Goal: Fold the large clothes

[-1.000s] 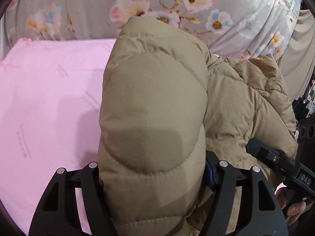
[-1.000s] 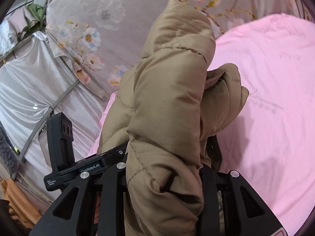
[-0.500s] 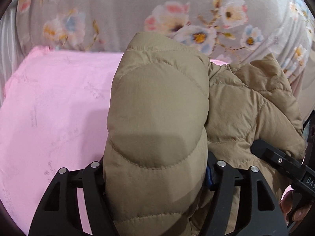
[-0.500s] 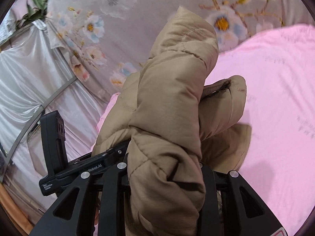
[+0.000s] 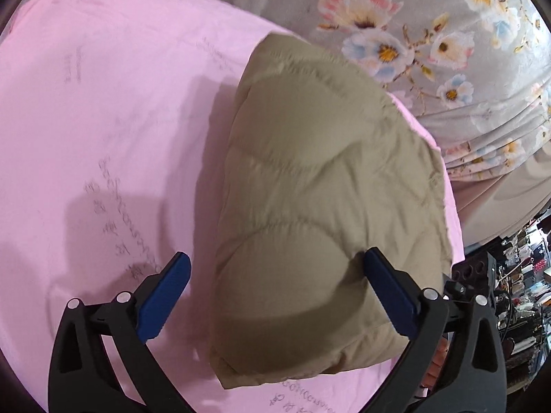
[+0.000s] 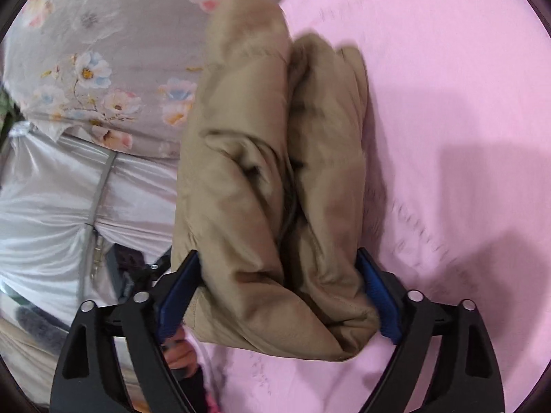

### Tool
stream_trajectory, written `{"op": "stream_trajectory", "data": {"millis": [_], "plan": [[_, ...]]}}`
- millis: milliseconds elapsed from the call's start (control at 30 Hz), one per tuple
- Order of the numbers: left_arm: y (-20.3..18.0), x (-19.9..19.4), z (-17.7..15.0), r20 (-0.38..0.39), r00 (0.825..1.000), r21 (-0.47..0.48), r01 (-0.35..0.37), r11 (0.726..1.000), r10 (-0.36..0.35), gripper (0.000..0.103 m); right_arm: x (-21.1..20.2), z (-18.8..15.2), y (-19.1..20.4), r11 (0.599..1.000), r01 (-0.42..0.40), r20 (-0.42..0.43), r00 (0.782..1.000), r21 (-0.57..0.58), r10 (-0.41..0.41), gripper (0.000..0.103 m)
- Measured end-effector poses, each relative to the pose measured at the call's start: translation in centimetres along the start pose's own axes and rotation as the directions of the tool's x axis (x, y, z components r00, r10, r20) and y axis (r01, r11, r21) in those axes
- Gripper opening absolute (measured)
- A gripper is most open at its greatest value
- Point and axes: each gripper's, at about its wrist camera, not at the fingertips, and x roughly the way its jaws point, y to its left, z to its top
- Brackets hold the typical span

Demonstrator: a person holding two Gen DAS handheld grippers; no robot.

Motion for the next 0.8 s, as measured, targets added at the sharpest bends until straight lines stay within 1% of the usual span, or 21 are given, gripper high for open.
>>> {"op": "stream_trajectory", "data": {"millis": [33, 100, 133, 167, 200, 233, 267, 300, 333, 367, 433, 467, 500, 567, 600, 633, 667, 700, 733, 767, 800], "plan": [[0.3, 0.5, -0.1, -0.013, 0.999, -0.02, 0.032, 0.999, -0.032, 0.098, 0.6, 0.0, 0.7, 1.0, 0.0, -0.012, 1.0, -0.028, 0.0, 0.09], [0.7, 2.0, -0.1, -0.05, 0.991, -0.07, 0.119, 0.99, -0.123, 0.098, 3.1, 0.2, 1.7, 0.998, -0.054, -0.085, 0.995, -0.04, 0.05, 0.085], [0.6, 2.7, -0.2, -0.061, 0.987, -0.093, 0.142, 0.986, -0.148, 0.098, 4.1, 0.3, 1.9, 0.995, -0.094, -0.098, 0.991, -0.026, 0.091, 0.07], [0.2, 2.9, -0.4, -0.05, 0.991, -0.085, 0.121, 0.989, -0.126, 0.098, 4.4, 0.4, 2.2, 0.993, -0.118, -0.092, 0.989, -0.023, 0.115, 0.051], [-0.2, 2.9, -0.5, -0.035, 0.995, -0.068, 0.092, 0.993, -0.095, 0.098, 4.3, 0.6, 2.9, 0.992, -0.119, -0.073, 0.991, -0.042, 0.116, 0.042], [-0.6, 2.7, -0.4, -0.025, 0.996, -0.058, 0.087, 0.995, -0.089, 0.098, 3.7, 0.8, 4.6, 0.99, -0.092, -0.043, 0.995, -0.11, 0.088, 0.032], [-0.8, 2.6, -0.2, -0.02, 0.995, -0.06, 0.096, 0.994, -0.097, 0.096, 3.1, 0.8, 6.5, 0.981, -0.062, -0.016, 0.998, -0.186, 0.06, 0.028], [-1.3, 2.1, -0.1, -0.008, 0.993, -0.052, 0.114, 0.992, -0.114, 0.093, 2.3, 0.8, 8.7, 0.962, -0.032, 0.015, 0.999, -0.271, 0.037, 0.027], [-2.4, 1.2, 0.2, 0.026, 0.99, -0.028, 0.138, 0.99, -0.137, 0.092, 1.2, 0.8, 11.0, 0.937, 0.006, 0.057, 0.998, -0.349, 0.015, 0.026], [-3.5, 0.4, 0.6, 0.059, 0.988, 0.003, 0.144, 0.99, -0.144, 0.09, 0.4, 0.8, 12.6, 0.917, 0.033, 0.091, 0.996, -0.397, 0.004, 0.025], [-5.9, -1.1, 1.7, 0.145, 0.979, 0.079, 0.135, 0.988, -0.146, 0.088, -0.9, 0.9, 14.7, 0.88, 0.078, 0.157, 0.988, -0.468, -0.004, 0.025], [-6.9, -1.4, 2.3, 0.177, 0.974, 0.107, 0.125, 0.986, -0.143, 0.088, -1.4, 1.1, 15.3, 0.864, 0.099, 0.19, 0.982, -0.494, -0.004, 0.025], [-7.4, -1.4, 2.8, 0.2, 0.969, 0.127, 0.118, 0.985, -0.142, 0.088, -1.6, 1.3, 15.5, 0.856, 0.11, 0.212, 0.977, -0.505, -0.001, 0.025], [-7.7, 0.2, 4.1, 0.208, 0.968, 0.151, 0.112, 0.982, -0.143, 0.088, -1.4, 2.4, 14.3, 0.864, 0.119, 0.235, 0.972, -0.49, -0.001, 0.025], [-7.2, 1.5, 4.6, 0.201, 0.97, 0.158, 0.107, 0.982, -0.139, 0.088, -0.7, 3.0, 13.4, 0.864, 0.143, 0.245, 0.969, -0.483, -0.024, 0.025], [-6.2, 4.0, 5.3, 0.179, 0.977, 0.154, 0.09, 0.984, -0.117, 0.088, 0.2, 3.6, 12.2, 0.864, 0.172, 0.249, 0.967, -0.473, -0.055, 0.025], [-5.1, 5.4, 5.6, 0.16, 0.982, 0.144, 0.075, 0.987, -0.098, 0.088, 1.8, 4.6, 10.7, 0.869, 0.195, 0.235, 0.967, -0.455, -0.094, 0.026], [-4.0, 7.6, 5.9, 0.132, 0.989, 0.123, 0.047, 0.991, -0.063, 0.088, 3.2, 5.3, 9.0, 0.875, 0.213, 0.212, 0.968, -0.435, -0.13, 0.028], [-3.0, 9.7, 5.9, 0.113, 0.994, 0.096, 0.004, 0.995, -0.015, 0.089, 4.6, 5.8, 6.7, 0.887, 0.236, 0.201, 0.965, -0.396, -0.167, 0.034], [-2.1, 10.6, 5.9, 0.123, 0.992, 0.071, -0.001, 0.998, -0.007, 0.094, 4.7, 6.0, 5.1, 0.901, 0.242, 0.21, 0.962, -0.36, -0.174, 0.048], [-1.0, 10.9, 5.7, 0.126, 0.991, 0.038, 0.043, 0.998, -0.047, 0.096, 4.5, 6.1, 3.6, 0.925, 0.211, 0.199, 0.968, -0.315, -0.153, 0.051]]}}
